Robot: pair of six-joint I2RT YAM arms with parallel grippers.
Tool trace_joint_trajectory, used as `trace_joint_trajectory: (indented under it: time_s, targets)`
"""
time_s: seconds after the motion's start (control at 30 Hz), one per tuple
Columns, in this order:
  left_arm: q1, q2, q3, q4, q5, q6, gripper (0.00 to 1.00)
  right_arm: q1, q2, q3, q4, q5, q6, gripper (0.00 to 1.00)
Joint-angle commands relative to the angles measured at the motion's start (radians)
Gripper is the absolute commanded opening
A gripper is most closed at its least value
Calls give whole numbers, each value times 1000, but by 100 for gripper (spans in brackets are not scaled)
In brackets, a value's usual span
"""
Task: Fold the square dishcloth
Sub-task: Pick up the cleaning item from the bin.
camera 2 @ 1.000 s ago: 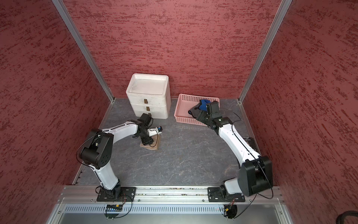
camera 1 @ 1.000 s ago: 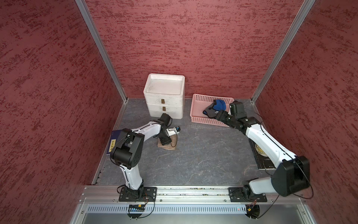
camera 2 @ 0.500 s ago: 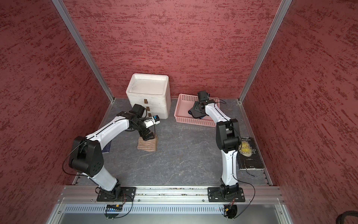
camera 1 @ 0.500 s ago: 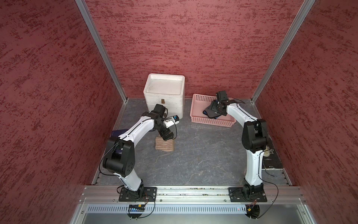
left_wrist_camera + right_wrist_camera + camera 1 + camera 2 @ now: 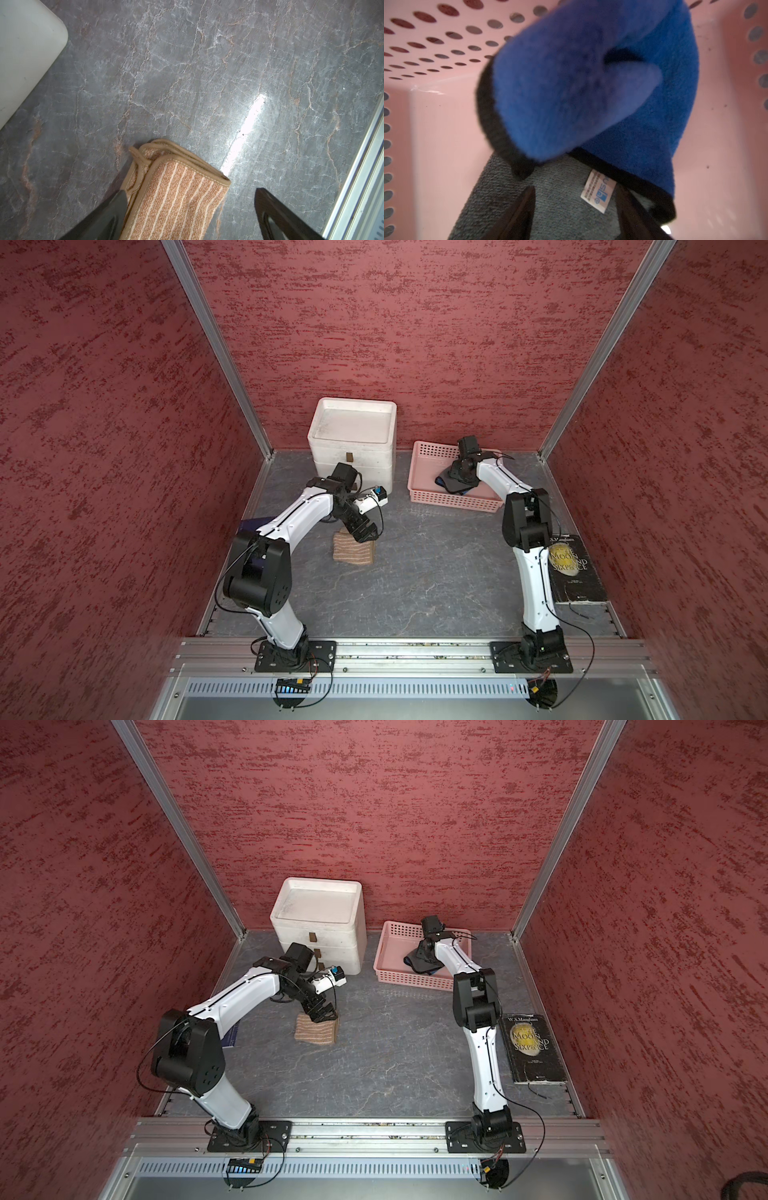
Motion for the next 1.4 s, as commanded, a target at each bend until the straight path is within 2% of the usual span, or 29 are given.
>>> trace_joint_trajectory:
  time_s: [0.0, 0.17, 0.3, 0.43, 0.47, 0.5, 0.53, 0.57, 0.6, 0.7, 0.97, 1.07, 1.13, 1.23, 1.33, 1.37]
  targets:
    - [14, -32, -17, -17, 40, -7, 100, -16, 14, 54, -36, -3, -9, 57]
    - [21, -74, -67, -22, 43, 16, 100, -18, 26, 109, -91, -3, -9, 31]
    - [20, -118, -94, -28, 38, 31, 100, -17, -5, 116, -115, -3, -13, 2]
    - [22, -159, -116, -34, 38, 49, 100, -18, -88, 63, -117, 55, -25, 0]
    - [22, -167, -120, -33, 40, 53, 100, -19, -98, 56, -118, 79, -30, 17]
    - [22, -171, -123, -34, 42, 57, 100, -21, -99, 60, -123, 94, -34, 46]
    - [22, -174, -125, -38, 44, 59, 100, -27, -93, 72, -130, 99, -35, 65]
    - [22, -173, -126, -41, 45, 59, 100, -33, -79, 92, -142, 100, -36, 74]
    - [22, -172, -125, -42, 44, 59, 100, -39, -58, 114, -152, 99, -35, 79]
    - [21, -173, -131, -49, 38, 61, 100, -52, 25, 217, -191, 92, -38, 83]
    - [20, -191, -135, -49, 33, 73, 100, -54, 222, 422, -226, 58, -25, 80]
    - [19, -191, -134, -49, 34, 75, 100, -55, 249, 436, -207, 31, -25, 72]
    - [19, -190, -137, -45, 34, 76, 100, -54, 246, 436, -199, 3, -25, 60]
    - [19, -193, -147, -37, 35, 79, 100, -53, 193, 407, -174, -26, -34, 32]
    - [16, -200, -155, -34, 34, 76, 100, -46, 70, 304, -112, -30, -53, 2]
    - [15, -204, -156, -34, 36, 76, 100, -42, 32, 272, -92, -29, -61, 0]
